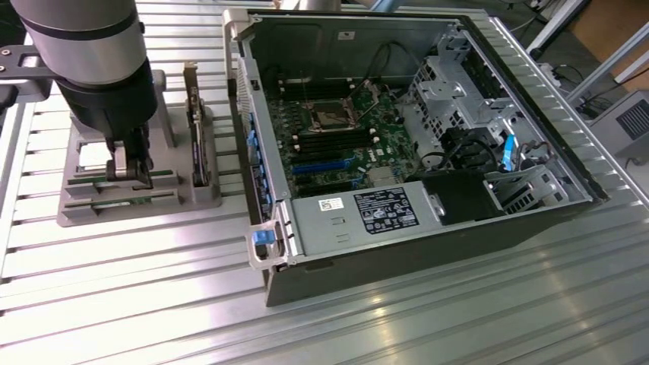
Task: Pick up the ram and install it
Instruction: 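Pick up the ram and move it above insertion slot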
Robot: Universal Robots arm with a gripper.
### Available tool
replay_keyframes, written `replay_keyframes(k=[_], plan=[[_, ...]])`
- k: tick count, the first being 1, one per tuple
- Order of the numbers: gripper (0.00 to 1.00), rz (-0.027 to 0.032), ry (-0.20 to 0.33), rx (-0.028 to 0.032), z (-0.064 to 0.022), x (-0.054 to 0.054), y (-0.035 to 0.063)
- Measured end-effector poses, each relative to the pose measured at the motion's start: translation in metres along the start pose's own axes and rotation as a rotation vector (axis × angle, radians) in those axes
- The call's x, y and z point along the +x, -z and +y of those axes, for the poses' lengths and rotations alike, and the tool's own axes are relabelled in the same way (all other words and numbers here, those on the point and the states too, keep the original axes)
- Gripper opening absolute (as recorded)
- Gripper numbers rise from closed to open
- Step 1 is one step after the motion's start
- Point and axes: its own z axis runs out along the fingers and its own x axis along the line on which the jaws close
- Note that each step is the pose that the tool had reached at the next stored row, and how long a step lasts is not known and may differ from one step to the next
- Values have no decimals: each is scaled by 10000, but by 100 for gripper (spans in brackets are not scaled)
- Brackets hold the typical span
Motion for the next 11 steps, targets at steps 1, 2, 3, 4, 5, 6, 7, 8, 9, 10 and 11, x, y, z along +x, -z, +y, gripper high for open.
replay_keyframes(k=[1, 2, 3, 4, 5, 6, 7, 8, 9, 10, 11], plan=[[36, 0, 0, 0, 1, 3, -7], [36, 0, 0, 0, 3, 5, -13], [36, 1, 0, 0, 5, 8, -22], [36, 1, 0, -1, 5, 9, -28], [36, 1, 0, -1, 6, 10, -36], [36, 1, 0, 0, 6, 10, -42], [36, 0, 0, 0, 6, 10, -49], [36, 0, 1, 0, 7, 10, -57], [36, 0, 1, 0, 7, 10, -65], [36, 0, 0, 0, 8, 10, -72], [36, 0, 1, 0, 8, 10, -81]])
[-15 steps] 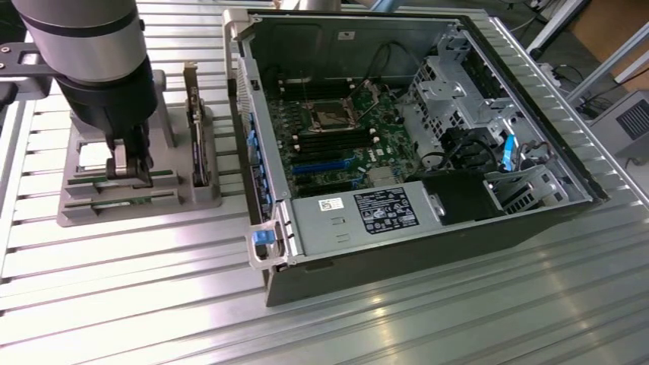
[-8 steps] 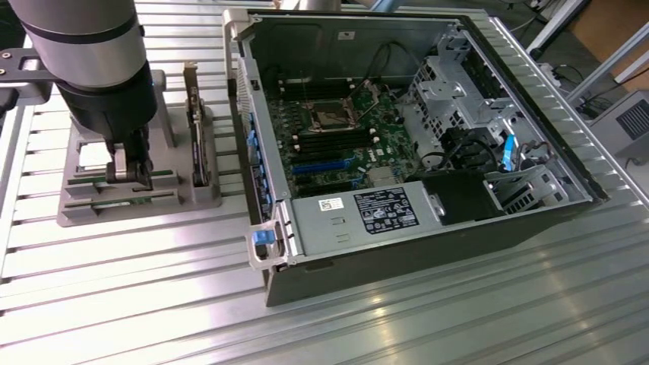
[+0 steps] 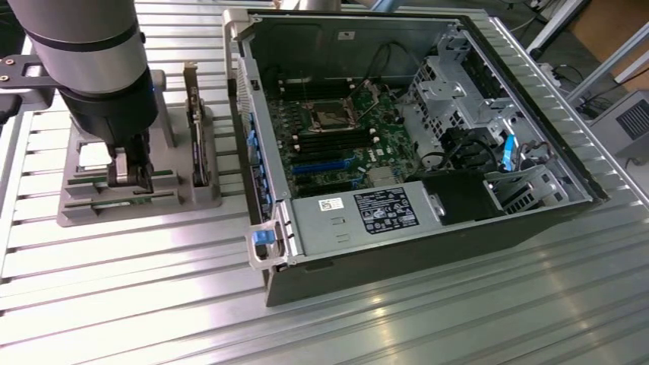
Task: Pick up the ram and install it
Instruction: 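Pick up the ram and move it above insertion slot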
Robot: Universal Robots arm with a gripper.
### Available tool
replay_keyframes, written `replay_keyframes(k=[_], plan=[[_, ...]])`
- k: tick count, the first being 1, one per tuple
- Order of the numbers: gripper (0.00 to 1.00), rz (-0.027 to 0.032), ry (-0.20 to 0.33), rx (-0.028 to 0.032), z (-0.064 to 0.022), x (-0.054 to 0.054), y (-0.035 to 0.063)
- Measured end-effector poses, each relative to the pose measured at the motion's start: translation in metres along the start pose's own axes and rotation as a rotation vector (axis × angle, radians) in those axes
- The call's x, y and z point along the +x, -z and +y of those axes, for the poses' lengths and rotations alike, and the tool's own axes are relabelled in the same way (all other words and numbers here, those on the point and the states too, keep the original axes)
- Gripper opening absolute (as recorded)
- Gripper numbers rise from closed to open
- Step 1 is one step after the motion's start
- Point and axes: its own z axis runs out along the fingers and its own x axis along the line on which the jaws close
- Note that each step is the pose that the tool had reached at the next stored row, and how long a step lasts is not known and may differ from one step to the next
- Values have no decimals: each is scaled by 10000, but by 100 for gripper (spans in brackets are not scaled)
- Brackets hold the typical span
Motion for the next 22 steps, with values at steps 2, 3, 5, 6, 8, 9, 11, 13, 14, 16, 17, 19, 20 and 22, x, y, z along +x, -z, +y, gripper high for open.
replay_keyframes(k=[2, 3, 5, 6, 8, 9, 11, 13, 14, 16, 17, 19, 20, 22], plan=[[36, 0, 0, 0, 0, 0, -23], [36, 0, 0, 0, 0, 0, -34], [36, 0, 0, 0, 0, 0, -60], [36, 0, 0, 0, 0, 0, -66], [36, 0, -1, 0, 0, 0, -77], [36, 1, 0, -1, -1, 0, -83], [36, 0, 0, 0, -1, -1, -102], [36, 1, -1, 0, -2, -2, -114], [36, 1, 0, -1, -2, -2, -125], [36, 1, 0, -1, -3, -3, -138], [36, 0, 0, 0, -3, -3, -149], [36, 0, 0, 0, -4, -3, -161], [36, 1, 0, -1, -4, -4, -167], [36, 0, -1, 0, -4, -4, -183]])
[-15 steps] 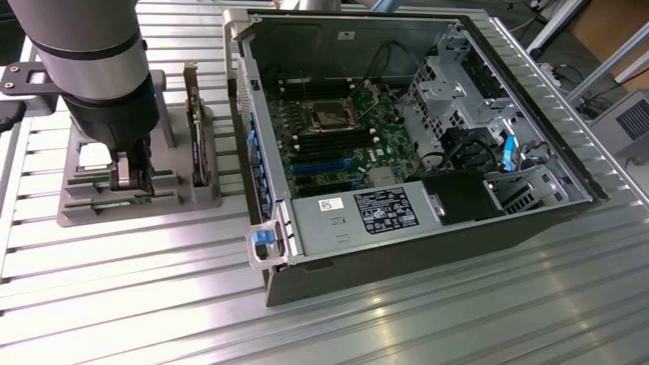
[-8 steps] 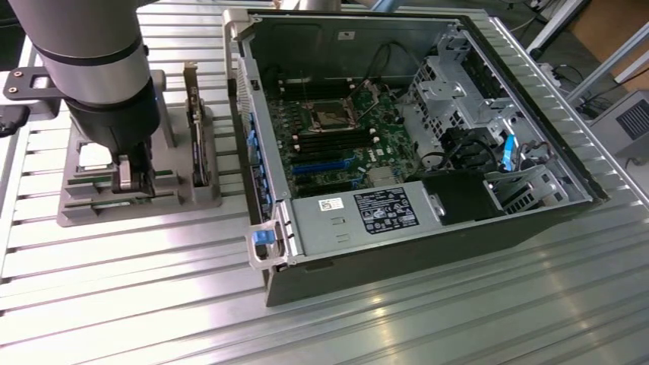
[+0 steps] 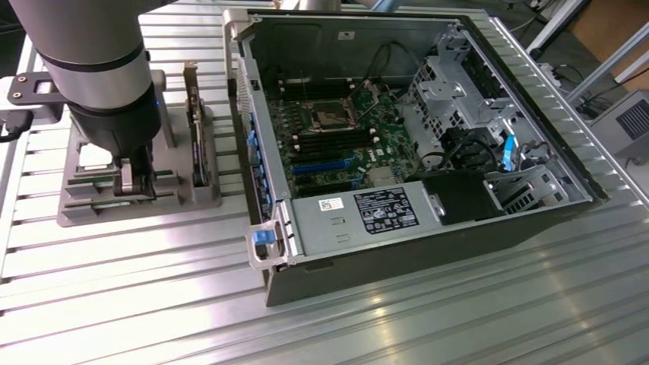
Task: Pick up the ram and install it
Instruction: 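Pick up the ram and move it above insertion slot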
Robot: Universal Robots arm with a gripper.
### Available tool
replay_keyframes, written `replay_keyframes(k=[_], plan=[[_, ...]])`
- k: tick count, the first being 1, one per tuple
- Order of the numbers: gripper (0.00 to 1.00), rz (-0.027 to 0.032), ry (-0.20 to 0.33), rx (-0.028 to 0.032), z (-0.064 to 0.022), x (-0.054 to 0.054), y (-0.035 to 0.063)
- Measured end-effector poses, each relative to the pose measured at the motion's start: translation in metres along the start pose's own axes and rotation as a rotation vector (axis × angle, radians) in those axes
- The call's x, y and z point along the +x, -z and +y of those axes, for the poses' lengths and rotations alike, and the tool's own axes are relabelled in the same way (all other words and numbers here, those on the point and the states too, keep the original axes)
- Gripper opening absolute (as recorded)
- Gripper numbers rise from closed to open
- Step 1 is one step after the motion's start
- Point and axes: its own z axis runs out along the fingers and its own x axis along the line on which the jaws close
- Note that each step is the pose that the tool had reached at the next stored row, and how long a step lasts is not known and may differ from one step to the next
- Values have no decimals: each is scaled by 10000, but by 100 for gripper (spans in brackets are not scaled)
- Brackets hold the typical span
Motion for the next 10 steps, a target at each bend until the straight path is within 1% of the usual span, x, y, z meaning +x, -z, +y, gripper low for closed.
replay_keyframes(k=[3, 5, 10], plan=[[36, 1, -1, 0, 3, 7, -19], [36, -1, 1, 0, 40, 12, -37], [36, 1, 8, -1, 57, 22, -64]])
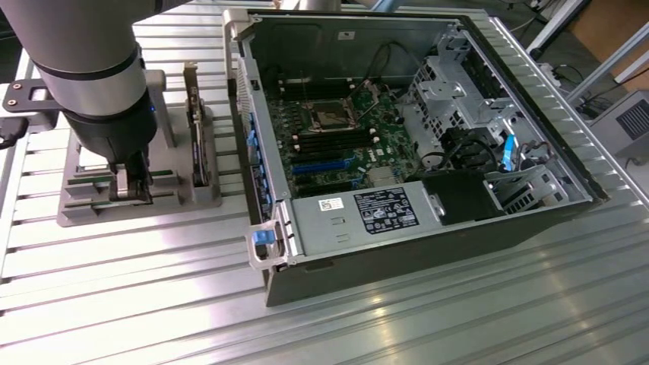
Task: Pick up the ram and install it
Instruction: 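Pick up the ram and move it above insertion slot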
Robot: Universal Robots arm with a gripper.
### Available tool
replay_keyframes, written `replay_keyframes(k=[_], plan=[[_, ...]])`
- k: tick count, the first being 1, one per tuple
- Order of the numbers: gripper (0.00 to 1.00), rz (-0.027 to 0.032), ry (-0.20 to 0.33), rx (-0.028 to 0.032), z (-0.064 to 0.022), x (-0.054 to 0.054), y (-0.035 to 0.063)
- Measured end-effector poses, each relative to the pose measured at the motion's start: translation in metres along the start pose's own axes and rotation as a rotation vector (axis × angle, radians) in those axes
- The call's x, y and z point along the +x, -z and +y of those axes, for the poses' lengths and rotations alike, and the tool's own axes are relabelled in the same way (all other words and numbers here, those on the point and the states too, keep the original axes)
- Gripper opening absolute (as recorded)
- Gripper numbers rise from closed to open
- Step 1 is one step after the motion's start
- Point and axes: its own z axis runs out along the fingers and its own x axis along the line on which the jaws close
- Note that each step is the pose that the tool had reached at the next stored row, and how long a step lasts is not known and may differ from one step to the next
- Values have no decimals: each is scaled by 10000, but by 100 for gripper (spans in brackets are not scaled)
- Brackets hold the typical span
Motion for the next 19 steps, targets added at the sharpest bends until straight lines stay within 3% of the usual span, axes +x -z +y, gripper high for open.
replay_keyframes(k=[16, 19], plan=[[36, 4, 1, 1, 38, 21, -82], [36, 18, 0, 1, 86, 10, -106]])
